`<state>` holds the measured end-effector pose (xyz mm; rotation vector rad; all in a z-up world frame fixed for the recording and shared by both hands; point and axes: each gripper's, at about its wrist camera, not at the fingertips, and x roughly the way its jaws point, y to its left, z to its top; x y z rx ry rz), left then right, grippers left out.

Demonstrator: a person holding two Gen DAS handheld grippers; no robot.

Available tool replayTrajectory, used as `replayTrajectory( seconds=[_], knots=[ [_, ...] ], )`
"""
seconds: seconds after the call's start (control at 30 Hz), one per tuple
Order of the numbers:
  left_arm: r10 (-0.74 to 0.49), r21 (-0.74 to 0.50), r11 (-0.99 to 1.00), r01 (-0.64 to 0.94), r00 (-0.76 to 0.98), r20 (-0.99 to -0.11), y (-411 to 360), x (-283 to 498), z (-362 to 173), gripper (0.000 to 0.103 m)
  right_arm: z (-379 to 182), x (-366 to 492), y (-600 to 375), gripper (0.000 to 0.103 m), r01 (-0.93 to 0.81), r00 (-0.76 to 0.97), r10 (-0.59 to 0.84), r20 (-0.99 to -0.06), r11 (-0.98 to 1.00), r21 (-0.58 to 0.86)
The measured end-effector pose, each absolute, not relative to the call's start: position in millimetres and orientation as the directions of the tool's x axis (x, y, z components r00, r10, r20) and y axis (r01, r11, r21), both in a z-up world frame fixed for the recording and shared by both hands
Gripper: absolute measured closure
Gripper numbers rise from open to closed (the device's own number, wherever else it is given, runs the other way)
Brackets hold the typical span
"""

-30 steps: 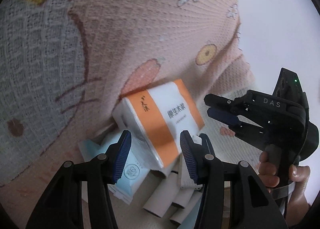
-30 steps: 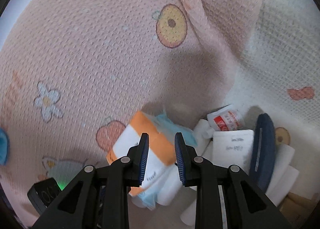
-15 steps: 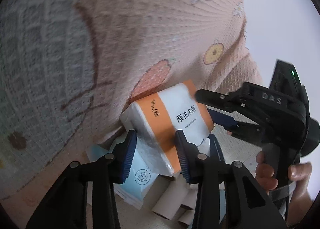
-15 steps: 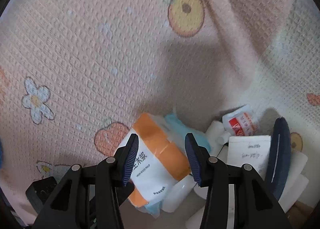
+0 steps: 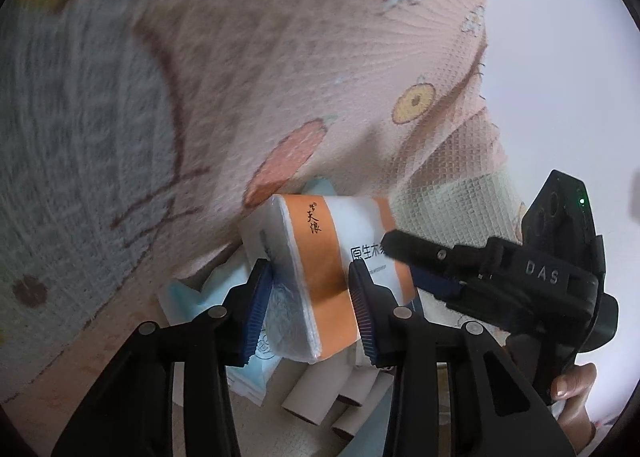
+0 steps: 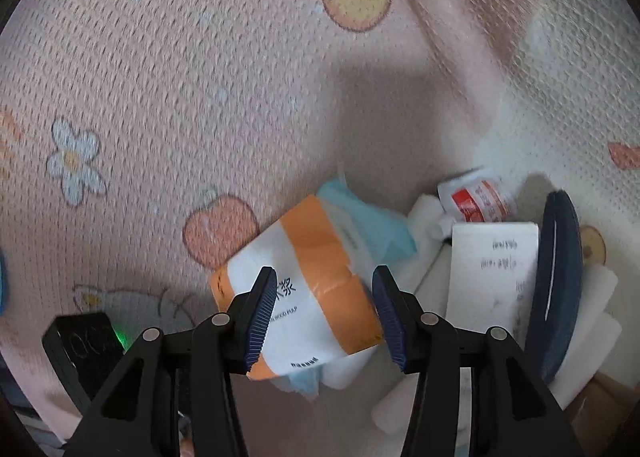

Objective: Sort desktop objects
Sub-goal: 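Grasp the orange-and-white tissue pack with the right gripper, then lift the tissue pack and carry it over the cardboard box with the right gripper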

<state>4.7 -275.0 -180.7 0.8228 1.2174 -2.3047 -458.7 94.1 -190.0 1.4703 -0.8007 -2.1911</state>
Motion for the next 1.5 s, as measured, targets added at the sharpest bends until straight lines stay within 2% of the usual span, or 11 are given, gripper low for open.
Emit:
replayTrajectory(
  seconds=[0.13, 0.23, 0.4, 0.63, 0.83, 1.13, 1.5],
  knots=[
    [-0.075, -0.571, -0.597, 0.563, -0.748, -0.659, -273.1, -3.8, -162.9, 0.06, -185.8, -443.9, 90.3, 0.056, -0.004, -0.364, -0.608, -0.706, -0.757, 0.654],
    [-0.097, -0.515, -0.667, 0.539, -0.748, -0.657, -265.0, -9.6, -147.2, 0.06, -168.1, -424.5, 83.8, 0.056, 0.055, -0.422, -0.565, -0.709, -0.796, 0.602],
    [-0.114, -0.475, -0.744, 0.47, -0.789, -0.604, -246.6, -6.0, -113.6, 0.06, -137.7, -398.2, 90.1, 0.056, 0.112, -0.489, -0.491, -0.721, -0.855, 0.507],
    [-0.093, -0.434, -0.825, 0.363, -0.844, -0.528, -210.1, -11.4, -63.9, 0.06, -101.4, -354.7, 132.2, 0.056, 0.044, -0.611, -0.427, -0.667, -0.86, 0.509],
    [-0.088, -0.331, -0.9, 0.283, -0.863, -0.498, -156.3, -23.4, -35.3, 0.06, -78.1, -318.0, 170.1, 0.056, 0.004, -0.685, -0.369, -0.628, -0.864, 0.504],
    [-0.001, -0.273, -0.949, 0.159, -0.864, -0.503, -78.4, -26.3, -27.1, 0.06, -75.1, -240.9, 213.3, 0.056, -0.085, -0.749, -0.263, -0.609, -0.872, 0.482],
    [0.056, -0.144, -0.989, 0.028, -0.837, -0.545, 8.2, -44.1, -35.0, 0.059, -100.1, -169.9, 267.2, 0.056, -0.204, -0.777, -0.215, -0.592, -0.803, 0.559]
  ],
)
